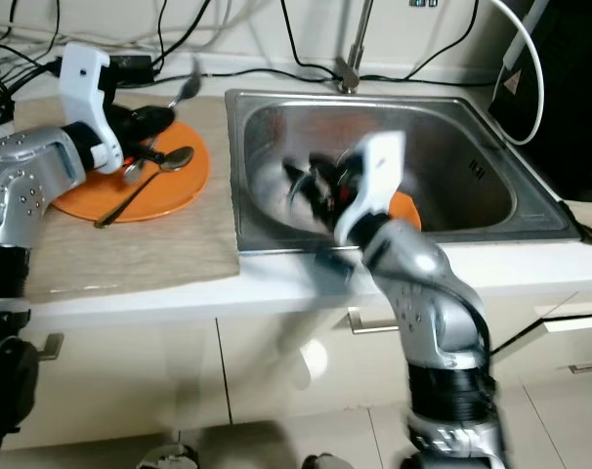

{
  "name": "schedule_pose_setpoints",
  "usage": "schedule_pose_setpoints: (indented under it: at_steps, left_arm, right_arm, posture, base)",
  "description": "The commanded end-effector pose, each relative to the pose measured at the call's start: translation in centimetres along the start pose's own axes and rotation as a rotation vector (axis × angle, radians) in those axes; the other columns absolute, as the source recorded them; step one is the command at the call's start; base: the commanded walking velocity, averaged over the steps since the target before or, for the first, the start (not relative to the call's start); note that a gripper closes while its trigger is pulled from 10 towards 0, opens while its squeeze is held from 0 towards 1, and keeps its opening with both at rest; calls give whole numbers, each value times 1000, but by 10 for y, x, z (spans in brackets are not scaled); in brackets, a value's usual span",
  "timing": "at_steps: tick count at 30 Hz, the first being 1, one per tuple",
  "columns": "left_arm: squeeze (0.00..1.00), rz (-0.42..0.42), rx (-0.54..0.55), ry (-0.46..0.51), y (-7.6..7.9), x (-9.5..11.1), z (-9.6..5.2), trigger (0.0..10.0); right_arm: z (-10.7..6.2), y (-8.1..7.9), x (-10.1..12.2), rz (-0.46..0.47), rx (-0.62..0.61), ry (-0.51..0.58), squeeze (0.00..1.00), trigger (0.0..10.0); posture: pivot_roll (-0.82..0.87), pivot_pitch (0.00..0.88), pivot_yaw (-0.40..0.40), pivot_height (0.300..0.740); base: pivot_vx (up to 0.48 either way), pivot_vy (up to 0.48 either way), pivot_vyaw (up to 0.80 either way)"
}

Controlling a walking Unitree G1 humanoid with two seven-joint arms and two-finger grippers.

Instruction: Kitchen organization

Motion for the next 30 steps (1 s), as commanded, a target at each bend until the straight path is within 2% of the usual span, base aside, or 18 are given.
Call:
schedule_pose_setpoints:
  at_steps: [1, 3, 4, 8, 9, 11, 15, 19, 20, 21, 22, 26, 28, 29, 30]
  left_arm:
    - [0, -25, -73, 19, 12, 4, -2, 0]
    - [0, -67, -197, 27, 35, 0, -3, 0]
    - [0, -67, -197, 27, 35, 0, -3, 0]
    - [0, -103, -312, 35, 58, -4, -8, 0]
    - [0, -134, -359, 58, 65, -2, -11, 0]
    - [0, -151, -373, 67, 67, -1, -12, 0]
    - [0, -267, -457, 113, 76, 2, -19, 0]
    - [0, -290, -508, 112, 84, 2, -23, 0]
    - [0, -288, -515, 94, 87, -2, -23, 0]
    - [0, -286, -519, 82, 88, -4, -22, 0]
    - [0, -285, -522, 74, 89, -6, -22, 0]
    - [0, -293, -546, 53, 95, -8, -24, 0]
    - [0, -292, -546, 43, 96, -9, -24, 0]
    - [0, -293, -546, 42, 96, -10, -24, 0]
    - [0, -293, -546, 42, 96, -10, -24, 0]
  right_arm:
    - [-6, 11, -4, 63, -21, -26, 1000, 10000]
    - [-4, 6, -12, 90, 34, -82, 1000, 10000]
    - [-4, 6, -12, 90, 34, -82, 1000, 10000]
    - [-5, 2, -8, 172, 83, -77, 1000, 10000]
    - [-7, -1, -1, 238, 116, -51, 1000, 10000]
    - [-8, -3, 2, 268, 133, -40, 1000, 10000]
    - [-12, -5, 6, 328, 165, -43, 1000, 10000]
    - [-13, -6, 7, 357, 176, -51, 1000, 10000]
    - [-15, -9, 7, 379, 200, -55, 176, 10000]
    - [-16, -11, 8, 395, 218, -57, 176, 10000]
    - [-17, -13, 8, 406, 232, -59, 0, 10000]
    - [-21, -21, 10, 422, 284, -70, 0, 10000]
    - [-22, -24, 11, 425, 303, -77, 0, 9686]
    - [-22, -25, 11, 427, 305, -79, 0, 4314]
    - [-22, -25, 11, 427, 305, -79, 0, 4314]
  posture:
    - [39, 35, -66, 740]
    - [40, 35, -69, 740]
    - [40, 35, -69, 740]
    - [41, 34, -72, 740]
    - [41, 38, -73, 740]
    - [41, 36, -74, 740]
    - [37, 38, -69, 740]
    - [35, 43, -68, 740]
    - [36, 41, -67, 740]
    - [36, 41, -67, 740]
    - [36, 42, -67, 740]
    - [35, 40, -66, 740]
    - [34, 43, -64, 740]
    - [34, 42, -63, 740]
    - [34, 42, -63, 740]
  base:
    - [0, 0, 0]
    - [0, 0, 0]
    - [0, 0, 0]
    - [0, 0, 0]
    - [0, 0, 0]
    - [0, 0, 0]
    - [0, 0, 0]
    - [0, 0, 0]
    - [0, 0, 0]
    - [0, 0, 0]
    - [0, 0, 0]
    - [0, 0, 0]
    - [0, 0, 0]
    - [0, 0, 0]
    - [0, 0, 0]
Point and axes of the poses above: a point about 5 cm out from each wrist's last joint towards the gripper, its own z axis pointing out of the wrist towards the gripper, its own x axis along the axis of the wrist's last joint, y = z × x, the point moved 5 cm from there along z, pointing out of the wrist towards the gripper, and after that the axes turned 8 degrees about z, right-handed, at the moved point
